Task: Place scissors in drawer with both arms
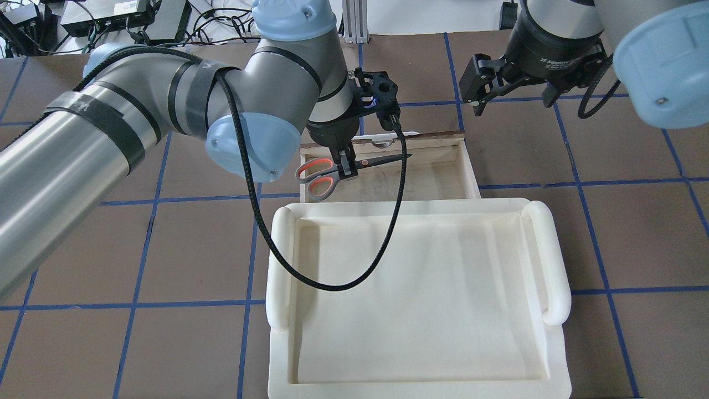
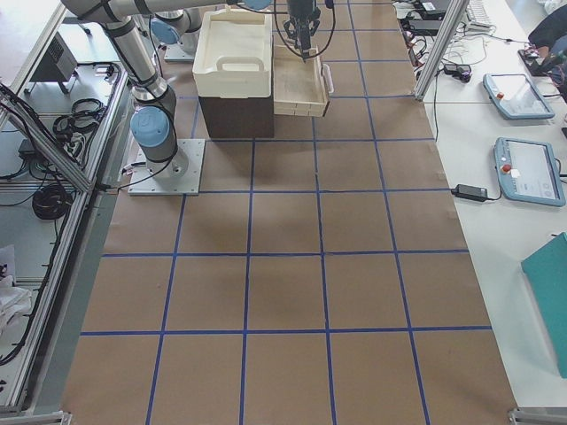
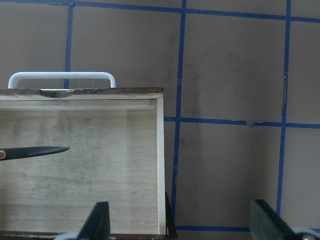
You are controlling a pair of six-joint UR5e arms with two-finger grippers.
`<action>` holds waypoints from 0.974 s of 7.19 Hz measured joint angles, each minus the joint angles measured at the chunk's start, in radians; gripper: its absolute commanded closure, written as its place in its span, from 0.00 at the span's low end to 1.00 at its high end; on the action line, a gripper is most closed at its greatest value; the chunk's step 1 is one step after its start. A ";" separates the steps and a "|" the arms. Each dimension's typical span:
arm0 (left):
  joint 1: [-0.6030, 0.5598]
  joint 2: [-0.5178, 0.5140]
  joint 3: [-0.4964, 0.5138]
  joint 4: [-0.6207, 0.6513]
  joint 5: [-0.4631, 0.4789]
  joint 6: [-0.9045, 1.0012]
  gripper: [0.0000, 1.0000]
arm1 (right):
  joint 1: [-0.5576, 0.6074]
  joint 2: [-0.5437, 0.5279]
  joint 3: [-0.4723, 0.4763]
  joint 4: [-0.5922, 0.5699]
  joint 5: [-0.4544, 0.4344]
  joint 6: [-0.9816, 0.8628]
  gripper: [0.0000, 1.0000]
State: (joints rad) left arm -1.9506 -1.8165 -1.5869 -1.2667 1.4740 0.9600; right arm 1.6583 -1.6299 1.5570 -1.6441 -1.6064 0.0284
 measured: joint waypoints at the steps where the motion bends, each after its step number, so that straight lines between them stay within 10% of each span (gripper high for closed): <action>1: -0.023 -0.025 -0.001 0.032 0.000 -0.036 1.00 | 0.000 -0.005 0.000 0.002 0.024 0.003 0.00; 5: -0.066 -0.073 -0.017 0.063 0.001 -0.051 1.00 | 0.001 -0.011 0.001 0.003 0.068 -0.007 0.00; 7: -0.068 -0.081 -0.027 0.063 0.000 -0.033 0.45 | 0.001 -0.011 0.001 0.003 0.068 -0.005 0.00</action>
State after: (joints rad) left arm -2.0182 -1.8976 -1.6136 -1.2040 1.4739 0.9270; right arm 1.6596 -1.6413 1.5584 -1.6414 -1.5388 0.0235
